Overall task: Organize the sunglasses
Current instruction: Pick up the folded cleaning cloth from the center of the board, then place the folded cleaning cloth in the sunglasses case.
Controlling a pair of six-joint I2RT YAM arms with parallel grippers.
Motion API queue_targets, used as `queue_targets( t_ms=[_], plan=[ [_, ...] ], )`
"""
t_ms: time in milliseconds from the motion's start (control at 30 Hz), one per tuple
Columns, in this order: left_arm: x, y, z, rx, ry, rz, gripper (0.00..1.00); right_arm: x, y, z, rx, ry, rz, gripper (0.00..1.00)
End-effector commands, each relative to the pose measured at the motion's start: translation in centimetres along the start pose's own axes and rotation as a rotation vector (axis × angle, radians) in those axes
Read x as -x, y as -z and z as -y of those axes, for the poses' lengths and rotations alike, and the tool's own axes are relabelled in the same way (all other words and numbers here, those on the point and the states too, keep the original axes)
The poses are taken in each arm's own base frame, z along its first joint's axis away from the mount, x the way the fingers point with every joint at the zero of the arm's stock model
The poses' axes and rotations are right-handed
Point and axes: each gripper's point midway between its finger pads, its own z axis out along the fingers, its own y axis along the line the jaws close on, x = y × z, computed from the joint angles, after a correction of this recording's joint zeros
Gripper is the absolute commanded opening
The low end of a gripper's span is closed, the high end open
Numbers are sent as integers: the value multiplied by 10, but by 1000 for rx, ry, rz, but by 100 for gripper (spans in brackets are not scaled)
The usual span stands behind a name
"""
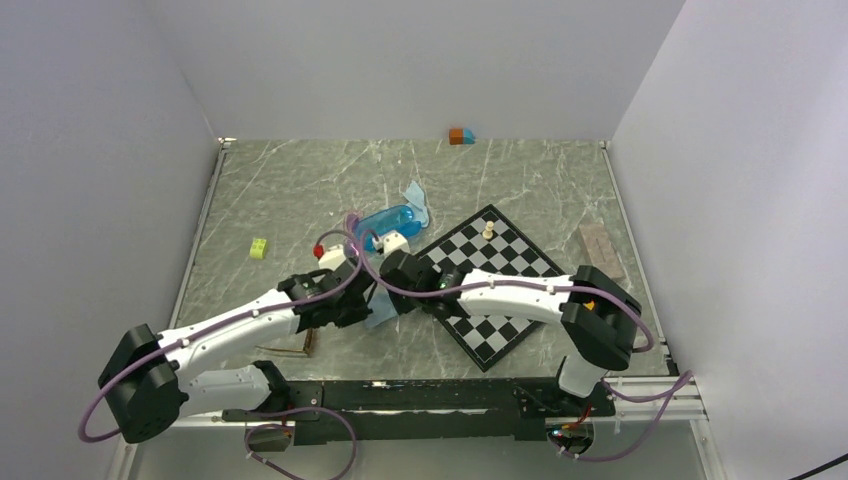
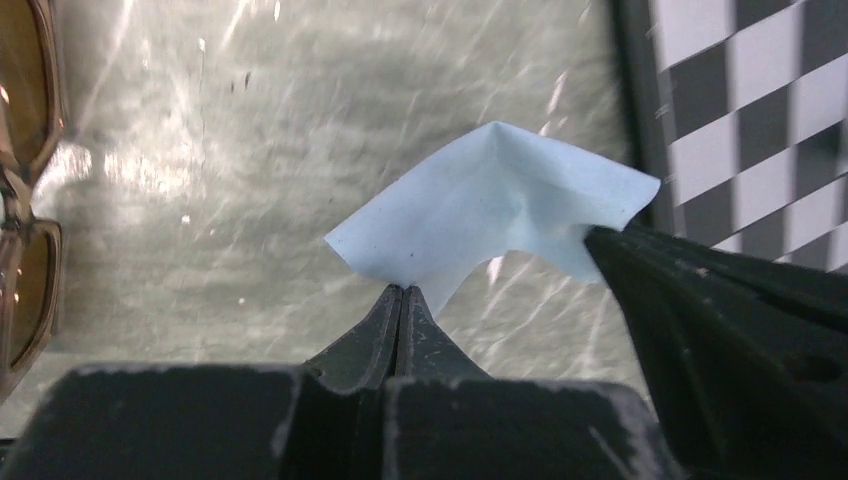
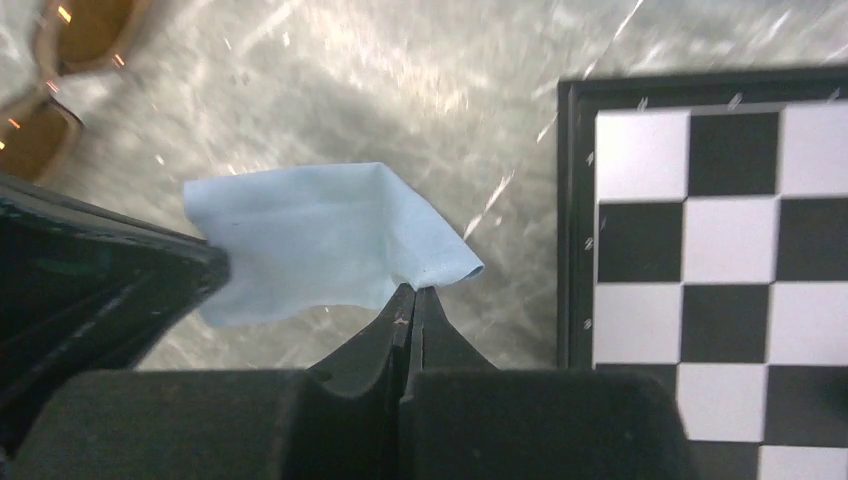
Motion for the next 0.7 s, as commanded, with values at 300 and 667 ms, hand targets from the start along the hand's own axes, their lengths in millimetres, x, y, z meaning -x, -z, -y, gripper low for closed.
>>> queue_targets(
  t_ms=[300, 667],
  plan=[
    [131, 26, 50, -94, 33, 253, 0, 143, 24, 47, 29, 36, 227, 0],
    [170, -6, 76, -107, 14, 174, 0, 169, -12, 87, 18, 77, 159, 0]
  ],
)
